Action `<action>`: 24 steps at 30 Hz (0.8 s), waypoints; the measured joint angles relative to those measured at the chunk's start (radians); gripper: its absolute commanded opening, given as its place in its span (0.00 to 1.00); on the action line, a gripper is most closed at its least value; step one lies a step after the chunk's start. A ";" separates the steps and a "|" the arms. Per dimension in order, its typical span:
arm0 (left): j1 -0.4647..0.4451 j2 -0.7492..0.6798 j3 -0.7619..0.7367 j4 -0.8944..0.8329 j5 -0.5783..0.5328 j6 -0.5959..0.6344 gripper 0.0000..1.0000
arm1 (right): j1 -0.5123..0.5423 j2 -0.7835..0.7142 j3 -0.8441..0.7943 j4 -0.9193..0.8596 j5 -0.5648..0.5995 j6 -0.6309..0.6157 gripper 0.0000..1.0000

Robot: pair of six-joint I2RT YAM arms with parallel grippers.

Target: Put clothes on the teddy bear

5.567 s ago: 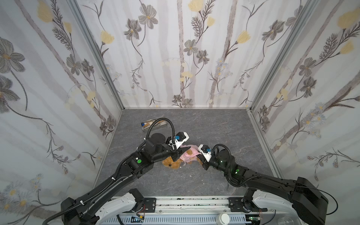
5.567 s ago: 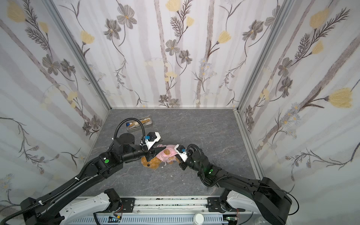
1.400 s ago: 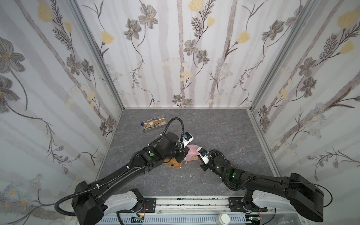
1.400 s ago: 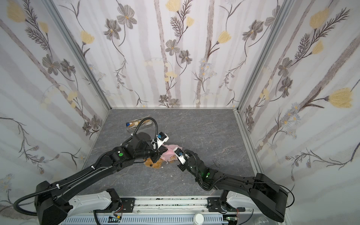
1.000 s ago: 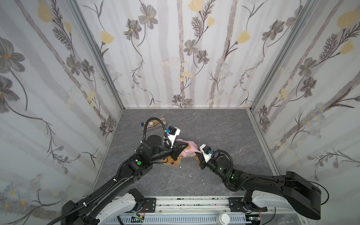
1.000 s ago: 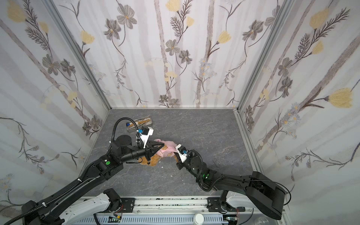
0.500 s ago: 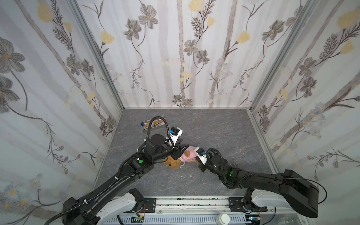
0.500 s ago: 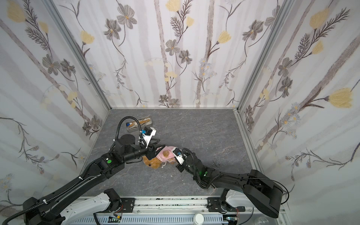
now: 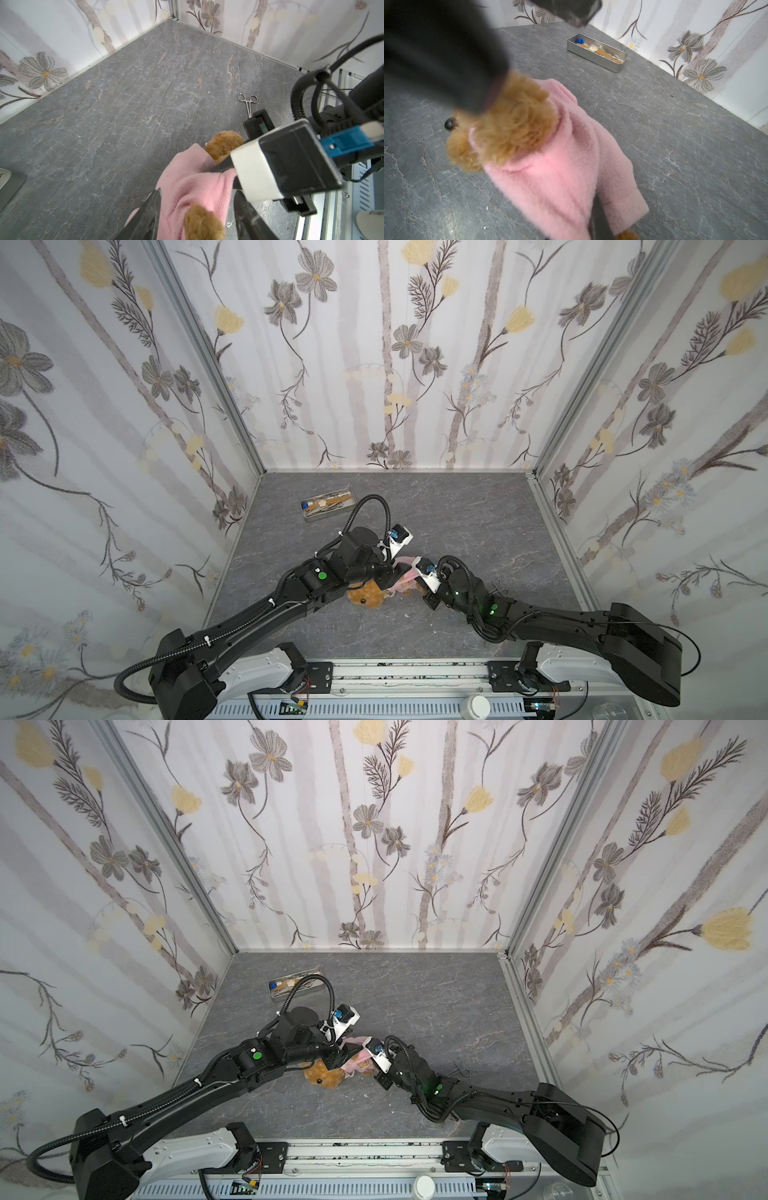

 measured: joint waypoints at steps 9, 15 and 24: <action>-0.058 0.094 -0.008 -0.034 -0.107 0.060 0.32 | 0.000 0.000 0.003 0.000 0.000 0.000 0.00; -0.047 0.043 -0.010 -0.049 -0.180 0.038 0.00 | -0.006 -0.025 -0.027 0.007 0.021 0.000 0.00; 0.114 -0.196 -0.087 0.121 0.053 -0.243 0.00 | -0.014 -0.085 -0.076 0.176 0.029 0.060 0.00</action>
